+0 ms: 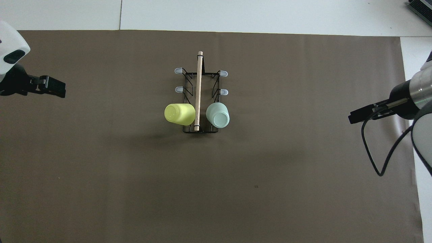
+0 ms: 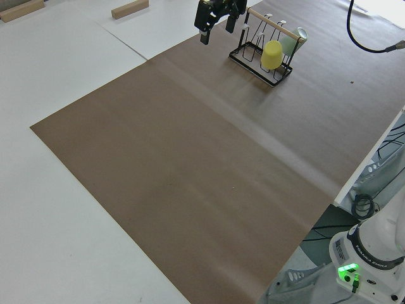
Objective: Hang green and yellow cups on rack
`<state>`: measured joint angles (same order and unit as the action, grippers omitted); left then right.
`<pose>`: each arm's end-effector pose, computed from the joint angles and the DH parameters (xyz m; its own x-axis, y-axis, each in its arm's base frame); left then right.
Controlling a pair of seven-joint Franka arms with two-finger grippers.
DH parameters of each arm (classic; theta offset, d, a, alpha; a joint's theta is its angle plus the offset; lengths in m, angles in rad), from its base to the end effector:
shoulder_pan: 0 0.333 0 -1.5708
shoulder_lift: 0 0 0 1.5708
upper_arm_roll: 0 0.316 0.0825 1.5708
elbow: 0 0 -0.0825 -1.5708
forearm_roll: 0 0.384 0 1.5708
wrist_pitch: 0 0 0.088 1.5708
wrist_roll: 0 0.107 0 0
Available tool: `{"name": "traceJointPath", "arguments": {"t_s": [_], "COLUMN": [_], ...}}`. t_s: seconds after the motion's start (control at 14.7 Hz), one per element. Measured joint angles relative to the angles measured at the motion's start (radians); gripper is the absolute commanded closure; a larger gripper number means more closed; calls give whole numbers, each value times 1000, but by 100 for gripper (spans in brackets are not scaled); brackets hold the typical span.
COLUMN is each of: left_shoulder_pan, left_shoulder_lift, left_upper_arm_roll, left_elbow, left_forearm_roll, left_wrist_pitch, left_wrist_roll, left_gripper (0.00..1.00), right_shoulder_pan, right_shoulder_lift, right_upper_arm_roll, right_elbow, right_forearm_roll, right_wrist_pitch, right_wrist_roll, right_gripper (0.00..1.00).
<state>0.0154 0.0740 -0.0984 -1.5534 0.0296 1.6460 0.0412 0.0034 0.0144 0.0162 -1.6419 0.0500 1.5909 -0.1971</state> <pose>0.5820 -0.0434 0.5976 0.9919 -0.1257 0.0180 -0.1252 -0.9919 -0.0231 0.5573 0.0161 0.5848 0.9754 0.2138 -0.0543 0.2104 -0.9757 -0.0619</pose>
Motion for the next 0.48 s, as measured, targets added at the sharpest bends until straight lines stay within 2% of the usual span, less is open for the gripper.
{"name": "traceJointPath", "arguments": {"t_s": [0.2,0.48], "left_shoulder_pan": [-21,-37], "left_shoulder_lift": [-104,-134], "left_upper_arm_roll": [2,36], "left_elbow": [-77,-91], "left_forearm_roll": [-25,-48], "left_wrist_pitch": [-13,-45], "left_wrist_roll": [1,6], "left_gripper": [0,0], "right_shoulder_pan": [0,0], "right_shoulder_lift": [-1,-5], "right_upper_arm_roll": [2,0], "right_elbow": [6,22], "right_forearm_roll": [0,0], "right_wrist_pitch": [0,0], "right_wrist_roll": [0,0], "right_gripper": [0,0]}}
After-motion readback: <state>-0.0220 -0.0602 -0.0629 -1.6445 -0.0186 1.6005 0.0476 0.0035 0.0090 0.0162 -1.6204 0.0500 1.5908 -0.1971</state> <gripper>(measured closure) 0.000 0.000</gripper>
